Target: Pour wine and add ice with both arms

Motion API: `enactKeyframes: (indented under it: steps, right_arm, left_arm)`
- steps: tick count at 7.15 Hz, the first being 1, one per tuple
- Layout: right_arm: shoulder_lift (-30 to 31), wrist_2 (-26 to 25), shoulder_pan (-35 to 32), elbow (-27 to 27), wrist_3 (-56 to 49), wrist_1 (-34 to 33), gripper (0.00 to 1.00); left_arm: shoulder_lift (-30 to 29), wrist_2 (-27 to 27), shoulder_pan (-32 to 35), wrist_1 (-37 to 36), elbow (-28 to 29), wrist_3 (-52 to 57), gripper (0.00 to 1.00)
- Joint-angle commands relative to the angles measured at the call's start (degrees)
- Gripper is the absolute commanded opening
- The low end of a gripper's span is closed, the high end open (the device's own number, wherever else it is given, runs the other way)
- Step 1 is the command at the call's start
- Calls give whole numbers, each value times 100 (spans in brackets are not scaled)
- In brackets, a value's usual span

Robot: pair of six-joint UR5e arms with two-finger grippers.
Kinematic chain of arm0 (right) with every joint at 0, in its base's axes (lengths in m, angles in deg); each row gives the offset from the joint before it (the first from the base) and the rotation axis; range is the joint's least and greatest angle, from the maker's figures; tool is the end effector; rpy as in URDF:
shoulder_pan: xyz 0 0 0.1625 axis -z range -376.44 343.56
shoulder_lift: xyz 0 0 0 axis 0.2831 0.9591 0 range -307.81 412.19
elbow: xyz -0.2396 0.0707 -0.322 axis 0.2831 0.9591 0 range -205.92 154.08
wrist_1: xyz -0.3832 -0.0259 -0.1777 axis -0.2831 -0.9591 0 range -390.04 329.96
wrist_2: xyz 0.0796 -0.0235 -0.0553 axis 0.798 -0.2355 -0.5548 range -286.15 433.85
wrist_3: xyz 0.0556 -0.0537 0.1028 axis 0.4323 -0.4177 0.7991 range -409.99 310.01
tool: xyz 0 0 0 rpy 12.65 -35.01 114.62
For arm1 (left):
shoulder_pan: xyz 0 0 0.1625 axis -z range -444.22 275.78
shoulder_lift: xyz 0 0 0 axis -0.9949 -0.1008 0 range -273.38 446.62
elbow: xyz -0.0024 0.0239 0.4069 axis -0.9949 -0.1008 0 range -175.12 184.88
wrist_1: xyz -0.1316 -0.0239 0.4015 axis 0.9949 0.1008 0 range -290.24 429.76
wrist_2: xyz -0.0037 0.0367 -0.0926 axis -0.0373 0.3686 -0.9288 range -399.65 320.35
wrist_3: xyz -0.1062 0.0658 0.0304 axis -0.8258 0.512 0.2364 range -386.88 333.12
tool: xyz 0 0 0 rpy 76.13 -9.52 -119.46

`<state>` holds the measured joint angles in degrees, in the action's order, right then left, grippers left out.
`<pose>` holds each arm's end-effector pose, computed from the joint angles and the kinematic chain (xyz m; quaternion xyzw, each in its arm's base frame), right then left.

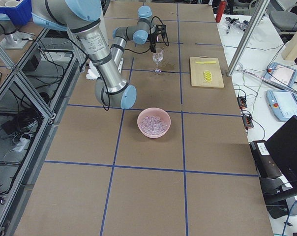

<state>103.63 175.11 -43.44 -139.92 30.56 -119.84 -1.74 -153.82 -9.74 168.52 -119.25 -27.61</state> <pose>-0.4828 -0.3674 0.0938 0.0825 -0.5183 0.0790 0.8475 0.0506 -0.4835 0.3767 0.3133 0.2427 0.1910 0.8980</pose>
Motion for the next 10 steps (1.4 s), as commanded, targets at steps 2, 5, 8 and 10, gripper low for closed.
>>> enactKeyframes:
  steps: [2,5,8,10]
  right_arm:
    - [41,287,-392,-474,-118,-905,100]
    - [120,1068,-1471,-475,-1326,-1843,100]
    - [882,1483,-2369,-483,-3162,-2094,100]
    - [1471,1703,-2888,-457,-4375,-2085,100]
  left_arm:
    - [-23,-666,215,-24,450,29,100]
    - [-14,-659,304,-7,802,47,100]
    - [-23,-1199,1198,-15,1749,994,100]
    - [55,-1948,1481,-50,2234,961,100]
